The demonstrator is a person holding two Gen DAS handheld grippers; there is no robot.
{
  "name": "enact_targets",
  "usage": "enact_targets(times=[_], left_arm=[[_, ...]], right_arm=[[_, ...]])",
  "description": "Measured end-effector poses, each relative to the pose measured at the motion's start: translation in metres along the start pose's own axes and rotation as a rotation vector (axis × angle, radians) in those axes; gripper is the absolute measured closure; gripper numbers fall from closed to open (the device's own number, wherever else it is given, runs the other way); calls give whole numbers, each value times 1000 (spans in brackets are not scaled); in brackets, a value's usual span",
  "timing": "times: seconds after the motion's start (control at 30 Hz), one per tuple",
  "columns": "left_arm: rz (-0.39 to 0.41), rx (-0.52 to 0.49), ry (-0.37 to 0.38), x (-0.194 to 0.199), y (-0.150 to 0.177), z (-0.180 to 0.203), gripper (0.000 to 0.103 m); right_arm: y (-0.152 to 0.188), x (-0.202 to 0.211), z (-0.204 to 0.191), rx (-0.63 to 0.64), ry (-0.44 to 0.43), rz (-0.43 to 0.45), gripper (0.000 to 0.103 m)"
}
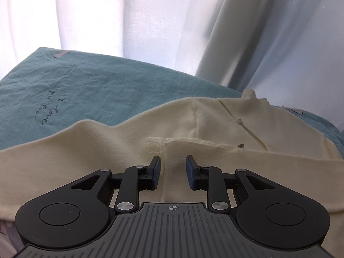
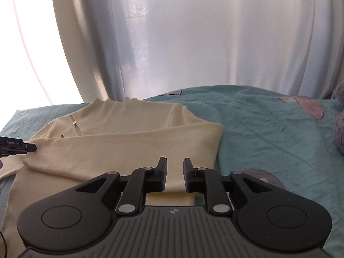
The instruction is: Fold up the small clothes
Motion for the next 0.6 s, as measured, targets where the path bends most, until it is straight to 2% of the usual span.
enact_targets(times=[0.07, 0.17, 0.23, 0.3, 0.33, 0.4, 0.5, 0.6], left_arm=[[-12, -10, -4, -4, 3, 5, 72], [4, -29, -15, -7, 6, 8, 65], [12, -12, -14, -6, 7, 4, 56], [14, 37, -8, -3, 8, -3, 52], [11, 62, -1, 1, 10, -7, 50], [19, 131, 7, 13, 13, -17, 44], [51, 311, -5, 45, 33, -49, 21], [79, 555, -21, 77, 69, -95, 21]], right_arm=[[2, -21, -9, 56, 12, -8, 88], [15, -54, -13, 182, 111, -27, 88], [22, -60, -13, 259, 142, 21, 85], [21, -60, -11, 259, 174, 33, 68], [19, -61, -9, 240, 185, 30, 66], [15, -61, -7, 222, 187, 10, 65], [15, -51, -9, 195, 191, -12, 66], [21, -33, -11, 144, 122, -9, 65]])
Point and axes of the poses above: each gripper's, at about its wrist camera, not at the fingertips, and x roughly against the way its jaws point, z to its right, y to its underside, the point moved 5 cm from there along -x, roughly the way its jaws point, and after that the axes turned 10 degrees about -x, right-handed, at the moved point
